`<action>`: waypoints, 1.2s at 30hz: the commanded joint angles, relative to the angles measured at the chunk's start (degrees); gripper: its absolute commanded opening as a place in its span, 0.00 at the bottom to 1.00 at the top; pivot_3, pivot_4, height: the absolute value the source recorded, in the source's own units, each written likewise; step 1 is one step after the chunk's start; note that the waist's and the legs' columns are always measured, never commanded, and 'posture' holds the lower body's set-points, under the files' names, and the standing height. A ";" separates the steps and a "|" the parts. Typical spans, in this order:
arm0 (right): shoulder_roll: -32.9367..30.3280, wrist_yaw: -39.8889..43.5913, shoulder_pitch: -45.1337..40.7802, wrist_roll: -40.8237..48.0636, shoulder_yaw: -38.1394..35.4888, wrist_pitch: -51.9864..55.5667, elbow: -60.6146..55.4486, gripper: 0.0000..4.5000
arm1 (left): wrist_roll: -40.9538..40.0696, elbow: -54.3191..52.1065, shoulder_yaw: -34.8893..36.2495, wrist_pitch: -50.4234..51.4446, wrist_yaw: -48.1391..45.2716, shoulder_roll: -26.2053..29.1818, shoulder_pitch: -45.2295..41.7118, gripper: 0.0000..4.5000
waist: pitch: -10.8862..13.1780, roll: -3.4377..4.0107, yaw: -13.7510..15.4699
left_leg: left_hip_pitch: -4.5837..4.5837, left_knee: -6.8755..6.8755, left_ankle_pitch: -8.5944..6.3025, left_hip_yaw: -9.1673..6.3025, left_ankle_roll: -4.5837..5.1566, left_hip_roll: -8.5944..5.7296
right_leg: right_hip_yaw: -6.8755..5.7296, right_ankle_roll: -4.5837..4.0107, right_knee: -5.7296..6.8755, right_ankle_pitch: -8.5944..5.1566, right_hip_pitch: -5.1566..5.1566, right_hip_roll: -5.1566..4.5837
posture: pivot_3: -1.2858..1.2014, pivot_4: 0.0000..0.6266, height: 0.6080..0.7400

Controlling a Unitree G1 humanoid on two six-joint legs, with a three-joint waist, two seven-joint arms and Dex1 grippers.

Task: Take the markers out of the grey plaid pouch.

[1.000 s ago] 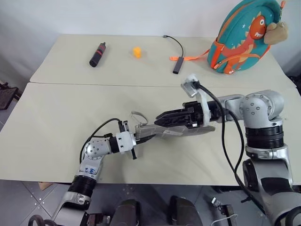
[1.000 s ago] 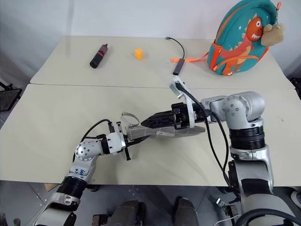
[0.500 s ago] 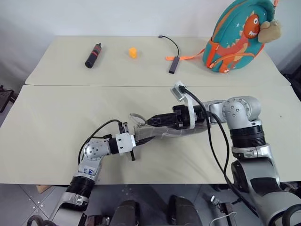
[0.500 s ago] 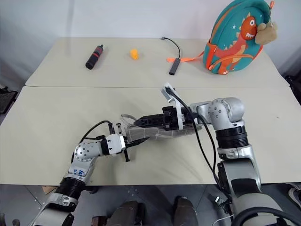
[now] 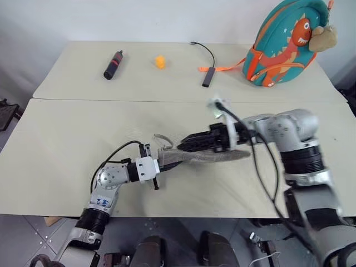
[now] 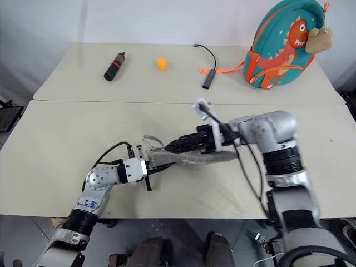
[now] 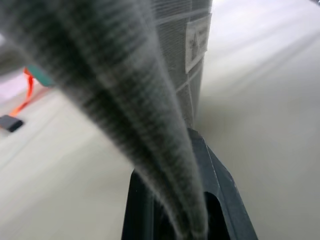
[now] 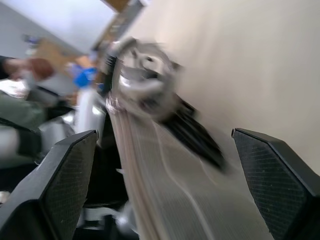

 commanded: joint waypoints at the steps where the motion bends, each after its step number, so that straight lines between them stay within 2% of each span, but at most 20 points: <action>1: -4.58 5.10 -5.33 0.19 0.07 -1.18 -0.54 0.99 | 3.83 0.18 1.05 -3.33 5.05 -0.19 -1.62 0.00 | 0.01 0.02 -0.17 | 0.00 -0.01 0.00 -0.01 0.00 0.04 | 0.02 0.00 0.00 0.00 -0.04 0.00 | 0.52 0.24 1.00; 5: -3.05 3.92 -8.25 1.24 -0.87 0.66 -0.21 0.99 | 7.20 1.26 -0.31 -4.01 9.04 -1.61 -3.47 0.00 | 0.01 0.01 -0.16 | 0.01 -0.01 0.00 0.01 -0.01 0.06 | 0.02 0.00 0.02 0.00 -0.05 0.02 | 0.52 0.24 1.00; 10: 4.16 -2.45 -9.66 2.68 -3.23 5.42 -1.71 0.99 | 8.90 2.88 -1.98 -3.88 10.74 -2.95 -4.69 0.00 | 0.01 0.02 0.04 | -0.03 0.00 0.00 0.03 -0.01 0.04 | -0.01 0.00 0.03 0.00 -0.06 0.01 | 0.52 0.24 1.00; 14: 7.53 -6.58 -9.16 2.24 -3.53 7.03 -2.51 0.99 | 9.07 3.89 -2.82 -3.73 11.01 -3.17 -5.22 0.00 | 0.01 0.02 0.21 | -0.28 0.22 0.00 -0.11 0.00 0.02 | -0.17 0.00 0.04 0.00 -0.07 0.01 | 0.52 0.24 1.00; 35: 17.16 -15.53 -6.37 2.98 -3.39 9.82 -4.64 0.99 | 8.01 3.49 -3.61 -2.80 10.69 -2.73 -4.45 0.00 | 0.01 0.02 -0.03 | -0.41 0.34 0.00 -0.21 0.00 -0.01 | -0.28 0.02 0.09 0.02 -0.10 0.01 | 0.52 0.24 1.00; 36: 17.51 -15.86 -6.24 2.84 -3.66 9.58 -4.27 0.93 | 7.99 3.42 -3.57 -2.79 10.74 -2.66 -4.38 0.00 | 0.01 0.02 -0.05 | -0.41 0.34 0.00 -0.21 -0.01 -0.01 | -0.27 0.02 0.09 0.02 -0.10 0.01 | 0.52 0.24 1.00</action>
